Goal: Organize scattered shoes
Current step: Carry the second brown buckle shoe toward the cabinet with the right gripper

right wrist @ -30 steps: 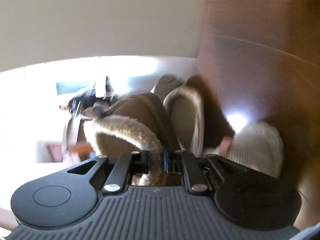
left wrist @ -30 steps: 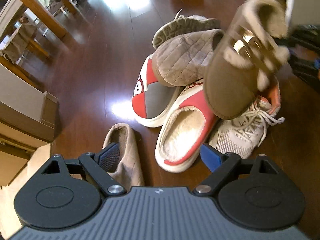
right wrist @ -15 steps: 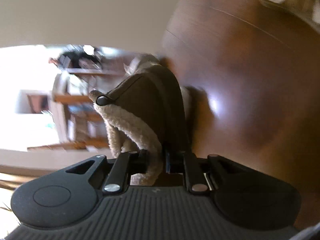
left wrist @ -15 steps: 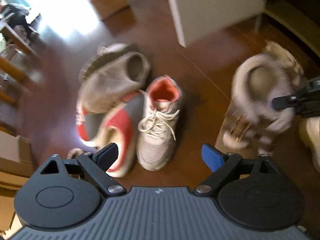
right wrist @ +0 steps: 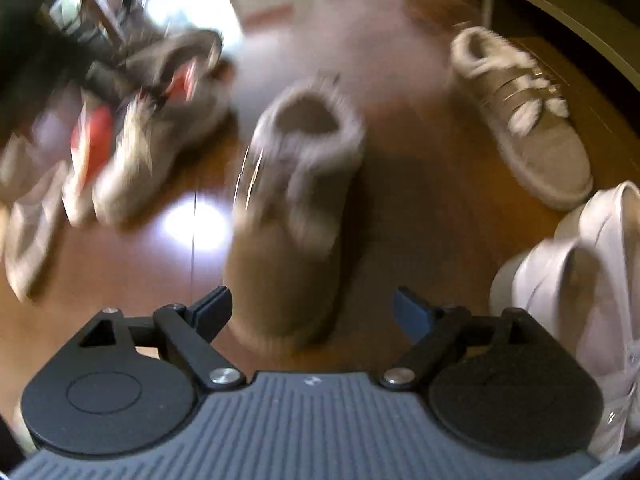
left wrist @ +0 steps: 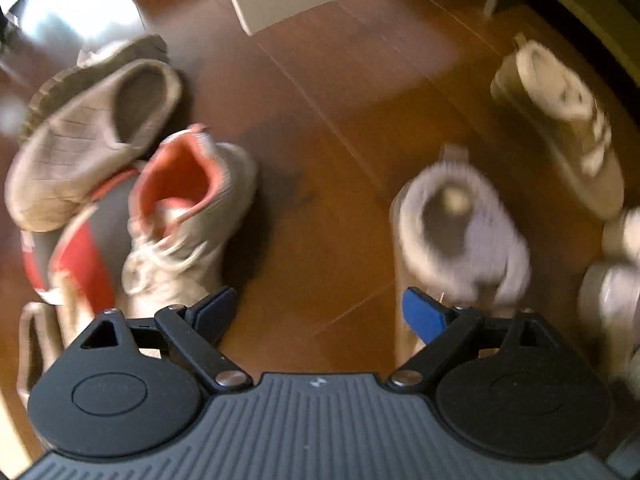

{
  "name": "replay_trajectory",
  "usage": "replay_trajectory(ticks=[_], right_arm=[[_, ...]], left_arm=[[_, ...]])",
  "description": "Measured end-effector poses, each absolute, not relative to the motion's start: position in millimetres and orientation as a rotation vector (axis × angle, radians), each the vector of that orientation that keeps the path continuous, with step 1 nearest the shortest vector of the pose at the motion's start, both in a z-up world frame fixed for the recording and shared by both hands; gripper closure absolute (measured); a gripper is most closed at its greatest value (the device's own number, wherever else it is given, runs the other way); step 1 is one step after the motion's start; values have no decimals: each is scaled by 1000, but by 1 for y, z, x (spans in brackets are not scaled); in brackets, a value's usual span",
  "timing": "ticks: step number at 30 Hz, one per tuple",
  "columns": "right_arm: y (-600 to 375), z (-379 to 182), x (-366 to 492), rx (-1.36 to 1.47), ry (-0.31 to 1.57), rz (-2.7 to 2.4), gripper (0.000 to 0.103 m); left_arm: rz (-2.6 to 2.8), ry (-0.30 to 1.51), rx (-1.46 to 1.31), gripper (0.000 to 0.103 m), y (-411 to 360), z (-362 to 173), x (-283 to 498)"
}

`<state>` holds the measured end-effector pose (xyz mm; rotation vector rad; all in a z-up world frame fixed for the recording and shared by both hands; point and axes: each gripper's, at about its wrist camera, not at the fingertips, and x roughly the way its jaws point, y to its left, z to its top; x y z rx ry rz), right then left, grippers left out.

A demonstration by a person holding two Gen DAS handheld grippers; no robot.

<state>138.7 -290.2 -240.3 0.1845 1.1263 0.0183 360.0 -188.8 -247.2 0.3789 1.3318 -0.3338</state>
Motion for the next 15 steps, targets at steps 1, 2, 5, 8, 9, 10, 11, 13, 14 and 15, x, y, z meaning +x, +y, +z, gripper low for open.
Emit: replay_trajectory(ticks=[1,2,5,8,9,10,11,13,14,15], right_arm=[[-274,-249,141,146,1139,7,18],[-262,-259,144,120,1144,-13,18],[-243,-284,155,33,1146,-29,27],[-252,-291,146,1,1155,17,30],[-258,-290,143,-22,1154,21,32],[-269,-288,140,-61,1154,21,38],[-280,-286,138,-92,1151,12,44],[-294,-288,135,-117,1154,-10,36],[-302,-287,135,-122,1160,-20,27],[-309,-284,134,-109,1151,-16,22]], left_arm=[[-323,1347,379,14,-197,-257,367],[-309,1362,404,17,-206,-270,373],[-293,1380,459,37,-215,-288,375],[-264,1425,511,103,-217,-307,376],[-256,1443,496,103,-214,-310,376],[-249,1454,484,102,-211,-312,376],[-248,1456,470,97,-210,-312,376],[-259,1469,409,66,-203,-308,374],[-275,1478,343,46,-199,-303,374],[-294,1479,236,41,-191,-293,374]])
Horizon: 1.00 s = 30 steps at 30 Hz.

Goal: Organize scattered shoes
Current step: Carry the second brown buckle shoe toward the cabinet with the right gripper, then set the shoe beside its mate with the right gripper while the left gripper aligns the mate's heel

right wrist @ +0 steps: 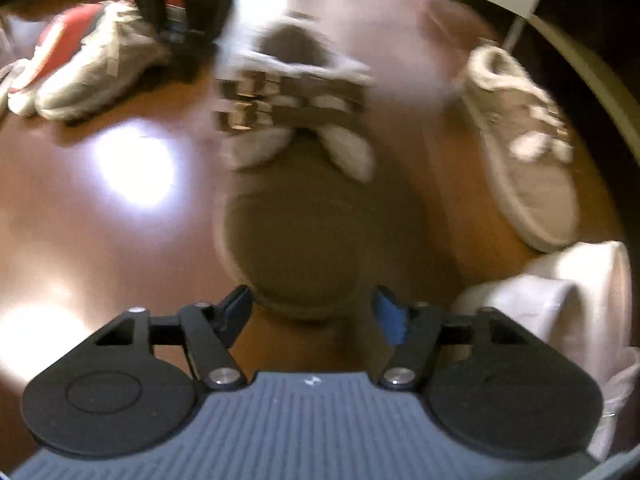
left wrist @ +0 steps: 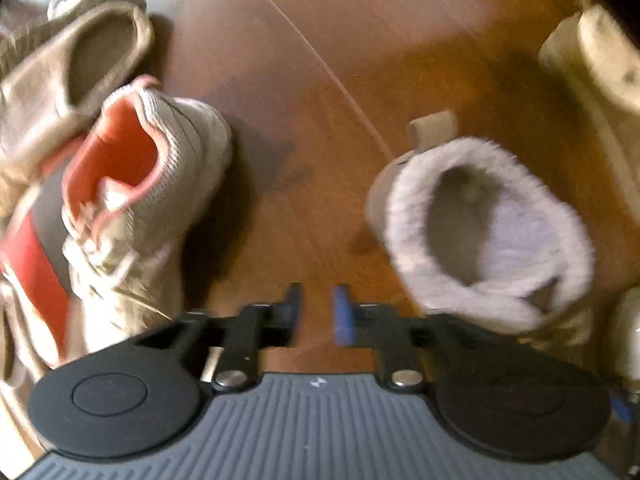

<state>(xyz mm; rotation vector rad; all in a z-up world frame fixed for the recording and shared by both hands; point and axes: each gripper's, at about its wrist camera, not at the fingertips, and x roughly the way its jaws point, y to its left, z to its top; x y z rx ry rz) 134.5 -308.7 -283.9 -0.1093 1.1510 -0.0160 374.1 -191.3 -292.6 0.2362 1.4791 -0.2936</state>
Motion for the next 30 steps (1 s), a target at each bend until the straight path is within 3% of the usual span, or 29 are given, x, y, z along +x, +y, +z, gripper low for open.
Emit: replay_trajectory(ticks=[1,3,4,8,9,10,11,12,13,30], right_arm=[[-315,-279,133,-79,1129,0,12],[-315,-272,131,-76,1088,21,10],[-313,-272,132,-85,1074,27,8],[-302,-284,141,-62,1075,33,6],[-298,-288,144,-69,1074,29,6],[-294,-292,146,-86,1068,20,7],[-290,-295,149,-101,1064,13,12],[-289,-299,150,-117,1067,10,19],[-289,-304,151,-132,1073,9,34],[-402,-302,223,-94,1218,-92,41]], left_arm=[[-293,1469,175,40,-187,-285,374],[-309,1434,87,27,-181,-271,373],[-318,1418,49,16,-179,-265,373],[-309,1402,7,14,-188,-265,373],[-301,1402,29,16,-193,-269,371],[-276,1413,92,25,-201,-278,368],[-256,1437,141,53,-206,-288,368],[-253,1465,163,69,-209,-299,367],[-271,1488,142,87,-210,-305,368],[-354,1388,148,88,-314,-305,406]])
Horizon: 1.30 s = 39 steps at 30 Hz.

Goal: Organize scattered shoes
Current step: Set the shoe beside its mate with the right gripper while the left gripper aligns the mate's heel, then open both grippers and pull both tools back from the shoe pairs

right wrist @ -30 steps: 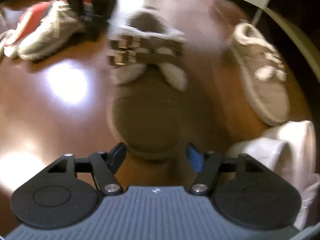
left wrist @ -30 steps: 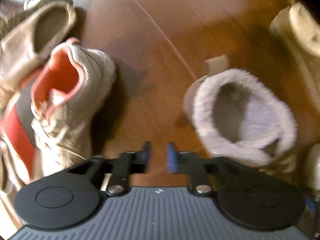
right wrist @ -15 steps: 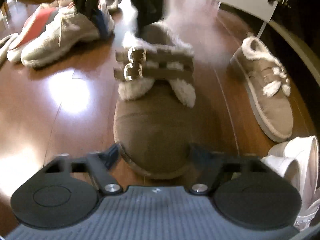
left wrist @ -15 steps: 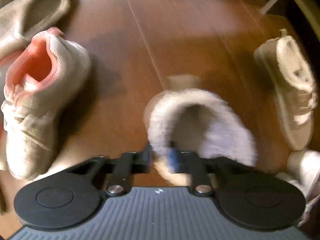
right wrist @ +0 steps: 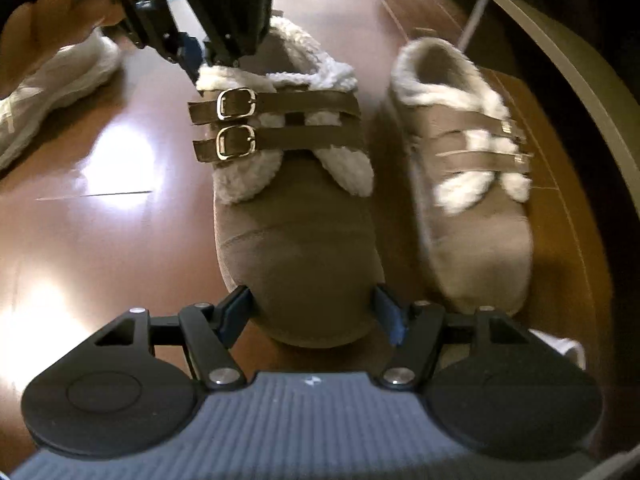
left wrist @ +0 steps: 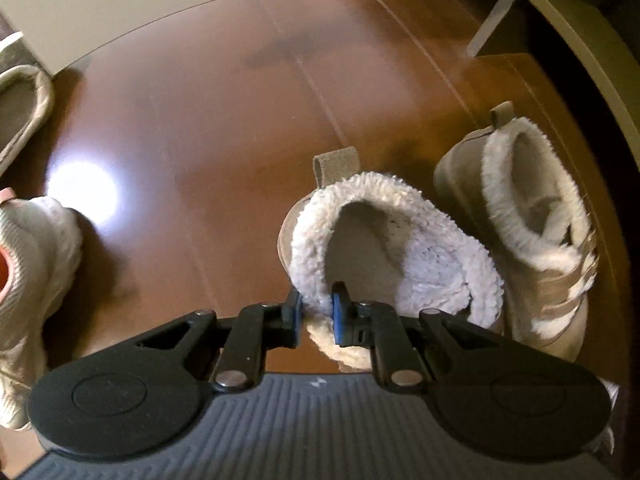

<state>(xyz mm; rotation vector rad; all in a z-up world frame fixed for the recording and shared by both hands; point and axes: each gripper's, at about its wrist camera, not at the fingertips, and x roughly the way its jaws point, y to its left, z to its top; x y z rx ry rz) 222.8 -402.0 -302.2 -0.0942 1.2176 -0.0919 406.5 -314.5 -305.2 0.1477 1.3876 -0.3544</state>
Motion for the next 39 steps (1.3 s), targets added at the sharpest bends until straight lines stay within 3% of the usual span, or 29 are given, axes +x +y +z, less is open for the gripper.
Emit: replay_trajectory(ticks=[10,15,16,17,20,22,27,31,39], right_arm=[[-424,-308,220,-17,1211,-185,42],[-423,-309,218,-26,1206,-194,40],[-421,-304,214,-41,1192,-194,32],[-420,-294,205,-48,1148,-211,23],[-422,-264,174,24,1028,-251,11],[-428,-246,148,116,987,-273,11],[-434,-207,73,253,1017,-327,11],[-422,-152,19,284,998,-379,10],[-408,-55,-53,272,868,-454,6]], left_arm=[[-377,1351,203,87,-348,-302,411],[-363,1316,187,66,-343,-291,410],[-358,1302,178,59,-340,-286,409],[-347,1274,162,57,-333,-275,406],[-339,1174,195,50,-313,-238,384],[-344,1140,226,43,-302,-216,359],[-337,1143,293,39,-277,-156,262],[-361,1059,353,27,-258,-81,182],[-455,828,452,25,-279,17,105]])
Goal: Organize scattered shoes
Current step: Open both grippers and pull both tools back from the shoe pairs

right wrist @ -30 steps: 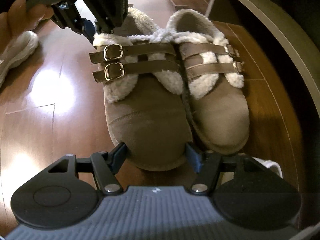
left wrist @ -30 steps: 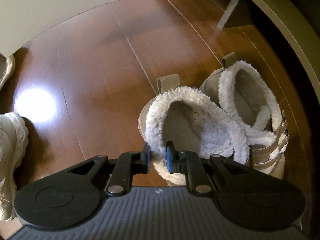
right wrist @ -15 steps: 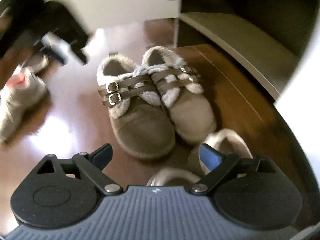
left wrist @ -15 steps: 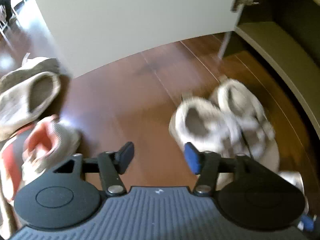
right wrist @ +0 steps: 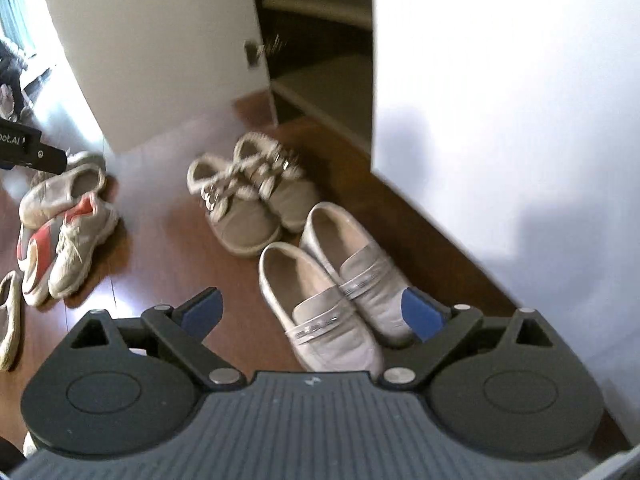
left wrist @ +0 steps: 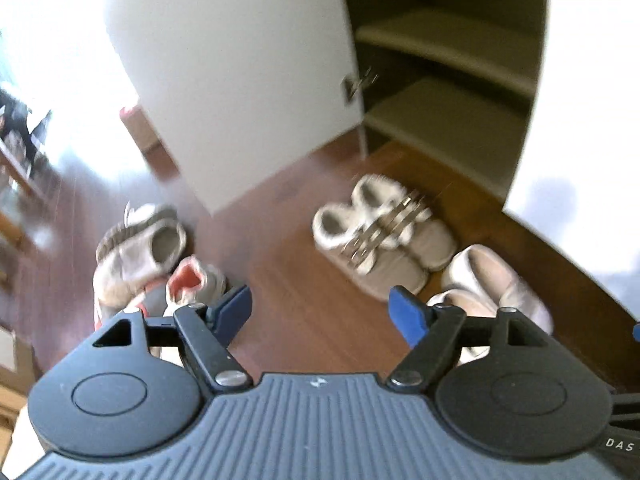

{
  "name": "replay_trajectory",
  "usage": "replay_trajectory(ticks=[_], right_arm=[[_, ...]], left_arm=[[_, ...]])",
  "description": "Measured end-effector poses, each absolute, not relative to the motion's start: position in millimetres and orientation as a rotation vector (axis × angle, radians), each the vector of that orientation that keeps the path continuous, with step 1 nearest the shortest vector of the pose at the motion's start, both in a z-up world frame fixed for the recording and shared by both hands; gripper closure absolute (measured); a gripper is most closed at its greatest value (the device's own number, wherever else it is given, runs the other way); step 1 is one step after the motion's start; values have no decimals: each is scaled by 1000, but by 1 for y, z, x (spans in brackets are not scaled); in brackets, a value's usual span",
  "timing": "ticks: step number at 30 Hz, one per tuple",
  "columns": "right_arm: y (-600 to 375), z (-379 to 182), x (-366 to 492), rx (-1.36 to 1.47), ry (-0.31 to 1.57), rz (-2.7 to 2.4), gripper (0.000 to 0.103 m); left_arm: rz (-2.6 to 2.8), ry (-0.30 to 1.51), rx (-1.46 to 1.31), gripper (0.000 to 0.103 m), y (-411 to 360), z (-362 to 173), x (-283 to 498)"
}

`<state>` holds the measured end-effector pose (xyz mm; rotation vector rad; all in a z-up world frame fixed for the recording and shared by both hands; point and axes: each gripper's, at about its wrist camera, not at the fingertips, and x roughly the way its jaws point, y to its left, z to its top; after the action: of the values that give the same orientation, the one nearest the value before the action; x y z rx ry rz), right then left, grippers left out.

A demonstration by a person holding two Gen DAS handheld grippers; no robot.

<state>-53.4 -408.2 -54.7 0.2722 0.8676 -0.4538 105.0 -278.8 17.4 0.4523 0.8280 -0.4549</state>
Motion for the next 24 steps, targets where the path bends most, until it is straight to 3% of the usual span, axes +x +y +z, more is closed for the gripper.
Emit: replay_trajectory(ticks=[9,24], right_arm=[[-393,4,-106,256,760,-485,2],[-372,10,-131,195,802,-505,1]], left_arm=[[-504,648,504,19,-260,95,47],[-657,712,535,19,-267,83,-1]])
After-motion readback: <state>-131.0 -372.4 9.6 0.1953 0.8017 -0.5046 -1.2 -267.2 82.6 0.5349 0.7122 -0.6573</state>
